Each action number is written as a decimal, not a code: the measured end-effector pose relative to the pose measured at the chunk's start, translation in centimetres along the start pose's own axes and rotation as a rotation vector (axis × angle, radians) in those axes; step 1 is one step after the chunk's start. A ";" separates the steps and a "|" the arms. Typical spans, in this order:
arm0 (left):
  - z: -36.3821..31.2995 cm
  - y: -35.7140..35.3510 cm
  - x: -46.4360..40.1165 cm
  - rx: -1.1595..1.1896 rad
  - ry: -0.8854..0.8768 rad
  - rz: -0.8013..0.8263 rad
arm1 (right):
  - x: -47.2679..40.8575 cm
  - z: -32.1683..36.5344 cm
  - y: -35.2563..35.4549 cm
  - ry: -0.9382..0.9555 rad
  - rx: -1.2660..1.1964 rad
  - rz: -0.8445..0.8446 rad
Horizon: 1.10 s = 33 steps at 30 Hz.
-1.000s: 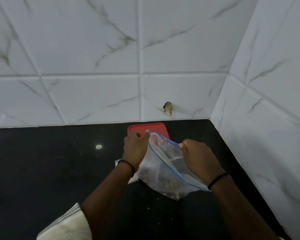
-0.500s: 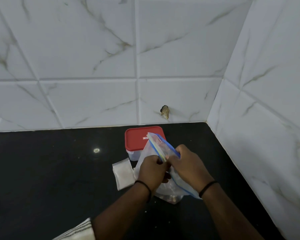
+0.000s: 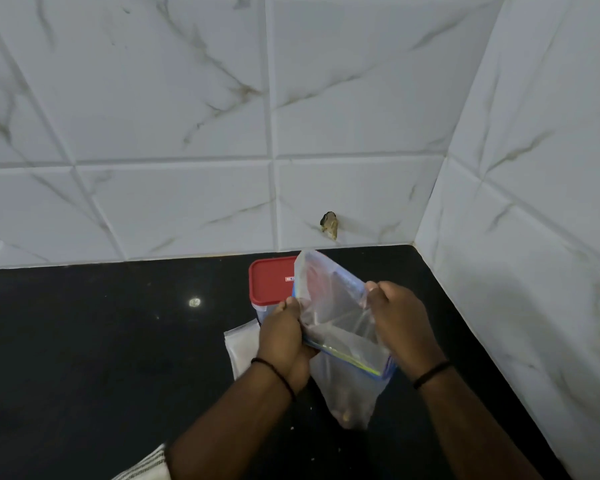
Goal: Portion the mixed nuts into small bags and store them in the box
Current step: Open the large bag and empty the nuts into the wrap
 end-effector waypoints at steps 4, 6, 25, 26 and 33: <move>-3.8 1.4 -0.6 0.076 0.127 0.085 | -0.6 -0.3 3.4 -0.453 -0.860 0.098; -5.5 1.7 -1.2 0.015 0.102 0.108 | -0.5 -0.6 4.6 -0.536 -0.999 0.126; -3.2 1.4 -5.1 -0.389 0.161 0.086 | -0.7 -1.1 3.3 0.193 0.267 0.060; -3.2 1.3 -5.3 -0.407 0.155 0.083 | -0.6 -0.4 2.6 0.244 0.260 0.115; -4.5 0.6 -5.5 -0.467 0.099 0.148 | -1.1 0.6 -0.6 0.353 0.299 0.284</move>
Point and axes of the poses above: each hand's wrist, its own x-axis away from the middle knuckle, its own y-axis out of the back of the hand, z = x × y, the point moved 2 cm from there along -x, towards the middle knuckle, and after that the axes turned 6 degrees about -x, right-handed, at the moved point
